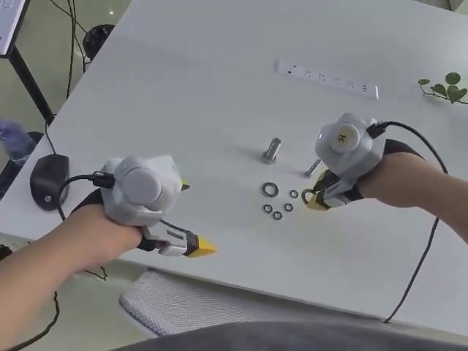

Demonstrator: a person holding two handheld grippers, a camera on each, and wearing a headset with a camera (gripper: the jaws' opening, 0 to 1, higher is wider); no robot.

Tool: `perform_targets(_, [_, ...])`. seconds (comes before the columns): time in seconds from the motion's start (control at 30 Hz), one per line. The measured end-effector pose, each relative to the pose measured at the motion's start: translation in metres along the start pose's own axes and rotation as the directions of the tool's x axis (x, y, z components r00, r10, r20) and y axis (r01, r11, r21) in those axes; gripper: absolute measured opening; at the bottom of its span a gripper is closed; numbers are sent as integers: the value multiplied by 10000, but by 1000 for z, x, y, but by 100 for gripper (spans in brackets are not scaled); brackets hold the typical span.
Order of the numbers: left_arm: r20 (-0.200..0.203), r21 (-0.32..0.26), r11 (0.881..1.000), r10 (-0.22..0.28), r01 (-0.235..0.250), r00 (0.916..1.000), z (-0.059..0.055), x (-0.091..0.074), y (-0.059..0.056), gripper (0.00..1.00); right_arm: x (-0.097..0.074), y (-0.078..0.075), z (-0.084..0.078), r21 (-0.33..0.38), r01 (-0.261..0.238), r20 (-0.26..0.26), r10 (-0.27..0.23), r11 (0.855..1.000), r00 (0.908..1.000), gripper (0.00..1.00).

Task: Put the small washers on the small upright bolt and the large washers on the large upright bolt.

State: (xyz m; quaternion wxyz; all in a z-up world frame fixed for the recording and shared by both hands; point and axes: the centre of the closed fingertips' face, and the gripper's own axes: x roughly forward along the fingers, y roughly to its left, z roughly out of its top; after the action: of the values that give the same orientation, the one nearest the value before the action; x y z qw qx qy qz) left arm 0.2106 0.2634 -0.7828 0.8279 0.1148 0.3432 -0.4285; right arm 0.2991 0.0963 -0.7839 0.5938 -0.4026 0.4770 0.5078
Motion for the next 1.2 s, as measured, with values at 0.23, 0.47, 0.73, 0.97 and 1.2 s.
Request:
perform_targets(0.23, [-80, 46, 10000, -87, 87, 9999, -1, 2, 1, 73, -7, -27, 10, -349, 273, -35, -274, 9990, 9996, 22])
perform_targets(0.47, [-84, -12, 10000, -87, 87, 9999, 0, 2, 5, 73, -21, -46, 27, -293, 362, 115, -359, 9989, 9993, 22])
perform_targets(0.73, [-16, 6, 10000, -61, 61, 10000, 4, 2, 11, 73, -24, -65, 39, -355, 365, 170, -359, 9987, 9992, 22])
perform_targets(0.97, [43, -31, 10000, -11, 11, 10000, 6, 2, 13, 72, -25, -79, 49, -423, 431, 258, -420, 9982, 9988, 22])
perform_targets(1.2, [57, -137, 9999, 6, -5, 10000, 5, 4, 15, 72, -17, -91, 59, -435, 467, 362, -452, 9980, 9983, 22])
